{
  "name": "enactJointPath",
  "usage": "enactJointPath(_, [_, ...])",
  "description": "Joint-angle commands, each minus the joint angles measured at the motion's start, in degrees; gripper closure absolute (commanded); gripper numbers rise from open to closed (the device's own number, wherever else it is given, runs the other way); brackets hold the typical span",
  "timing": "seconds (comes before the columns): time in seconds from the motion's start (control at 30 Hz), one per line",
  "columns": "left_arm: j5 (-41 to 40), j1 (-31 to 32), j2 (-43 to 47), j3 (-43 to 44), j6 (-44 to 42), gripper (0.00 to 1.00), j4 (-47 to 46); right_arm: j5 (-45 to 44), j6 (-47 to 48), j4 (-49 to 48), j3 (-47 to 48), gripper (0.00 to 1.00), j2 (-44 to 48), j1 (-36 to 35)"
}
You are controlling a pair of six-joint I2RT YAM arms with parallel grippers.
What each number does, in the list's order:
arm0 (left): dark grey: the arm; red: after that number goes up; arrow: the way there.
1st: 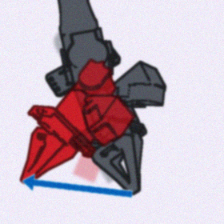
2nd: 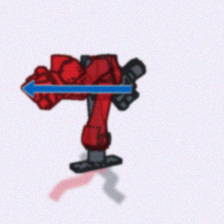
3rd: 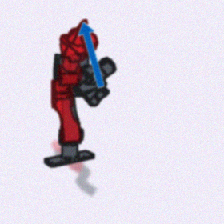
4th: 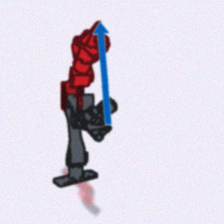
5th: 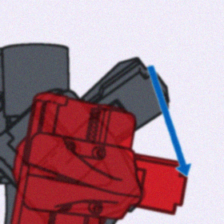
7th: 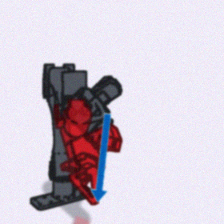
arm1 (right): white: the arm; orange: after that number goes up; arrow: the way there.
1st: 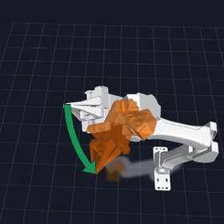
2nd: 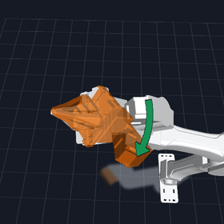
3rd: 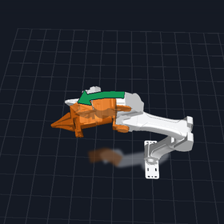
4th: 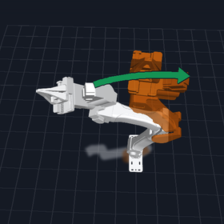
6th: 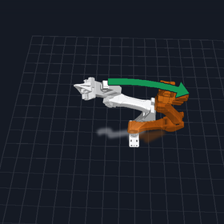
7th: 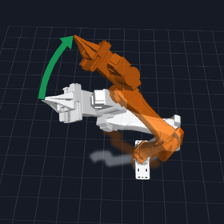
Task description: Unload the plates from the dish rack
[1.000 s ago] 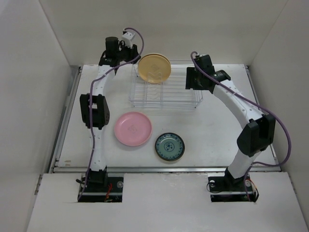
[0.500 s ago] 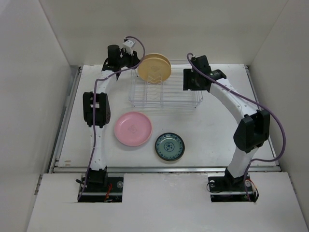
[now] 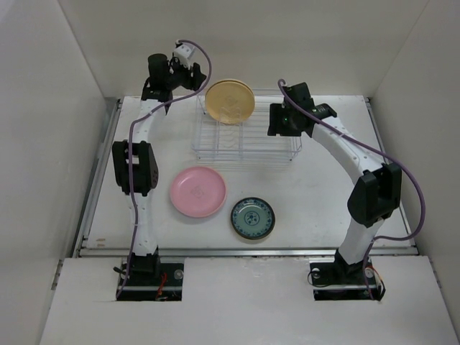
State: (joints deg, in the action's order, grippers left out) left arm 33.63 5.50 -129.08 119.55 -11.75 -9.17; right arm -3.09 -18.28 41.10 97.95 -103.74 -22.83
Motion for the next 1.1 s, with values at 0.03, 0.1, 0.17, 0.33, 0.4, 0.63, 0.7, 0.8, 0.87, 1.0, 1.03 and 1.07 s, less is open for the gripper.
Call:
enactJointPath(0.03, [8.8,-0.4,4.1,-0.5,-4.0,0.50,2.1,2.7,-1.3,-1.6,0.0,0.36,-0.5,0.4])
enactJointPath(0.1, [12.0,-0.4,2.5,2.3,-6.1,0.54,8.4,2.7,-1.3,-1.0,0.0,0.36,-0.5,0.4])
enactJointPath(0.17, [12.6,-0.4,-0.3,5.2,-6.1,0.64,13.2,2.7,-1.3,-0.5,0.0,0.36,-0.5,0.4])
enactJointPath(0.33, [13.1,0.1,-2.9,8.0,-11.5,0.75,19.9,2.7,-0.8,0.0,0.0,0.36,-0.5,0.4])
enactJointPath(0.4, [13.1,0.7,-3.6,8.0,-13.7,0.75,20.4,2.7,-0.8,0.0,0.0,0.36,-0.5,0.4])
enactJointPath(0.63, [7.2,1.3,-6.0,8.5,-13.1,0.68,18.1,3.8,-0.8,0.0,-1.6,0.37,-0.5,0.4])
enactJointPath(0.7, [6.0,1.8,-6.0,8.5,-13.1,0.67,17.5,3.8,-0.8,0.0,-1.6,0.37,-0.5,0.4])
enactJointPath(0.8, [4.9,1.8,-7.4,8.5,-12.6,0.63,16.2,3.8,-0.3,0.0,-2.2,0.37,-0.5,0.4])
enactJointPath(0.87, [4.3,1.8,-7.9,8.5,-12.1,0.63,15.5,3.8,-0.3,0.0,-2.2,0.37,-0.5,0.4])
enactJointPath(1.0, [4.3,1.8,-8.6,8.5,-12.1,0.72,14.3,3.8,-0.3,0.0,-2.2,0.37,-0.5,0.4])
enactJointPath(1.03, [4.3,1.8,-9.2,8.5,-12.1,0.75,14.3,3.8,0.3,0.6,-2.2,0.37,-0.5,0.4])
enactJointPath(1.07, [4.3,1.8,-9.2,8.5,-12.1,0.82,14.3,3.8,0.3,0.6,-2.2,0.37,-1.0,0.4])
